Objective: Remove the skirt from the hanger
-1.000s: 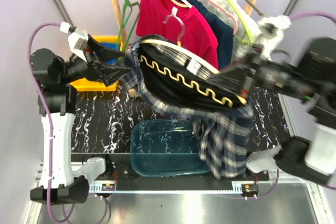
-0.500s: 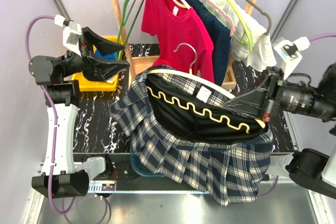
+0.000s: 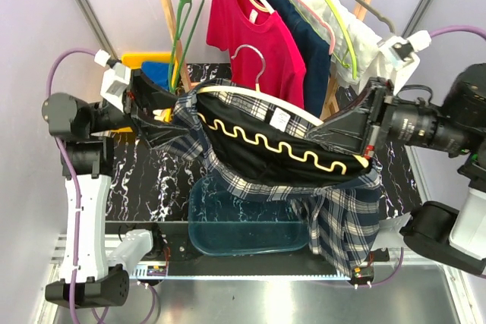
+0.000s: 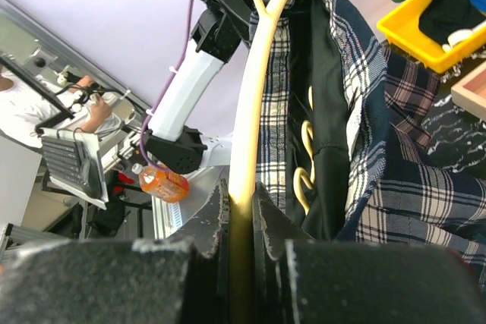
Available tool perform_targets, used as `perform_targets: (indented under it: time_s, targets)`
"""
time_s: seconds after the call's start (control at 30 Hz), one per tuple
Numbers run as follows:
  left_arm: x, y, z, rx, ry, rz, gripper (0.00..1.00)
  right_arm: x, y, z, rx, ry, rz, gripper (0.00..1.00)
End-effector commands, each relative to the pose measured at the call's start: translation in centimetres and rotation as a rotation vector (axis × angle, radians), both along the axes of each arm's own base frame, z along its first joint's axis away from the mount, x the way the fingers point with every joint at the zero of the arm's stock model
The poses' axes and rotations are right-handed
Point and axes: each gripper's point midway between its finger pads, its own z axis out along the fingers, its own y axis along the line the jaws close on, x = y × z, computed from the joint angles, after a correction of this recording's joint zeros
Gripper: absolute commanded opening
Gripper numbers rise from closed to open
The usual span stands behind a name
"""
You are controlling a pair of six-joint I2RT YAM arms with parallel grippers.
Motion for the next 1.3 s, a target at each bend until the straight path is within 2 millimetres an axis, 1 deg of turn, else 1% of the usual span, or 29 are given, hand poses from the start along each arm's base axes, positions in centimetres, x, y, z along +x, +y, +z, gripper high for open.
perform_targets:
  time_s: [0.0,0.07,0.1,0.17,0.2,0.23,0.27,0.3,0.33,0.37,0.4,0.43,0.47,0.53,0.63,0.67,0.73,0.8,0.83,0.87,0.97,1.03,1.13,1.2,1.27]
  targets:
    - [-2.1,0.2,-3.0,0.053,0.036,-0.129,0.75,-2.7,-2.9,8.1,0.273,-0.242,0.012,0.0]
    - [-1.7,0.2,-3.4,0.051,0.043,-0.119,0.75,-2.6,-2.6,7.9,0.275,-0.23,0.015,0.0]
    - [-1.5,0.2,-3.4,0.051,0.037,-0.114,0.75,-3.0,-3.2,8.4,0.297,-0.246,0.008,0.0]
    - [-1.0,0.2,-3.8,0.049,0.045,-0.097,0.75,-3.0,-3.3,8.3,0.302,-0.242,0.005,0.0]
    - [-0.7,0.2,-3.8,0.049,0.038,-0.092,0.75,-3.3,-3.6,8.6,0.319,-0.253,0.006,0.0]
    - [-0.3,0.1,-3.8,0.048,0.03,-0.074,0.74,-2.9,-3.0,8.0,0.305,-0.232,0.01,0.0]
    - [-0.1,0.0,-3.7,0.048,0.027,-0.072,0.71,-2.8,-2.7,8.0,0.311,-0.233,0.018,0.0]
    - [0.4,-0.1,-3.6,0.048,0.024,-0.075,0.67,-3.0,-2.8,7.7,0.313,-0.233,0.022,0.0]
    - [0.5,-0.4,-3.5,0.048,0.021,-0.089,0.61,-1.8,-1.3,5.9,0.269,-0.187,0.026,0.0]
    - [0.4,-0.5,-2.8,0.05,0.002,-0.104,0.48,-1.5,-0.9,5.6,0.274,-0.188,0.03,0.0]
    - [0.7,-0.7,-2.8,0.052,0.004,-0.142,0.17,-1.4,-0.9,5.2,0.271,-0.187,0.029,0.0]
    - [0.3,-0.7,-2.5,0.054,0.008,-0.177,0.05,-0.3,0.5,3.2,0.227,-0.153,0.028,0.0]
    - [0.2,-0.7,-1.8,0.055,0.002,-0.174,0.0,0.1,0.9,2.6,0.217,-0.154,0.027,0.0]
    - [-0.3,-1.1,-1.3,0.056,-0.024,-0.192,0.0,1.3,2.1,0.7,0.165,-0.141,0.022,0.0]
    - [-0.8,-1.3,-0.6,0.059,-0.059,-0.209,0.0,2.6,3.0,-0.6,0.123,-0.15,0.004,0.0]
    - [-0.9,-1.4,-0.6,0.058,-0.041,-0.219,0.0,3.1,3.1,-0.8,0.114,-0.153,-0.013,0.02]
    - [-1.0,-1.7,-0.4,0.057,-0.045,-0.225,0.0,3.7,3.4,-1.5,0.093,-0.157,-0.027,0.11]
    - [-0.9,-2.0,-0.3,0.055,-0.058,-0.225,0.0,4.2,3.7,-1.9,0.084,-0.157,-0.037,0.13]
    - [-0.8,-2.1,0.0,0.054,-0.068,-0.22,0.0,4.5,4.0,-2.4,0.073,-0.15,-0.038,0.14]
    - [-0.7,-2.2,0.1,0.053,-0.066,-0.222,0.0,4.7,4.3,-2.5,0.075,-0.149,-0.038,0.2]
    - [-0.8,-2.5,0.6,0.052,-0.08,-0.228,0.0,5.5,5.1,-3.3,0.057,-0.138,-0.039,0.21]
    - [-0.9,-2.6,0.9,0.051,-0.084,-0.231,0.0,5.8,5.4,-3.8,0.047,-0.129,-0.04,0.24]
    - [-1.0,-2.6,1.0,0.05,-0.086,-0.226,0.0,6.3,5.7,-4.5,0.027,-0.124,-0.049,0.25]
    - [-1.3,-2.6,1.1,0.049,-0.089,-0.226,0.0,6.7,5.7,-5.3,0.004,-0.116,-0.065,0.3]
    - [-1.3,-2.6,1.1,0.047,-0.087,-0.223,0.0,7.0,5.9,-5.9,-0.019,-0.111,-0.07,0.21]
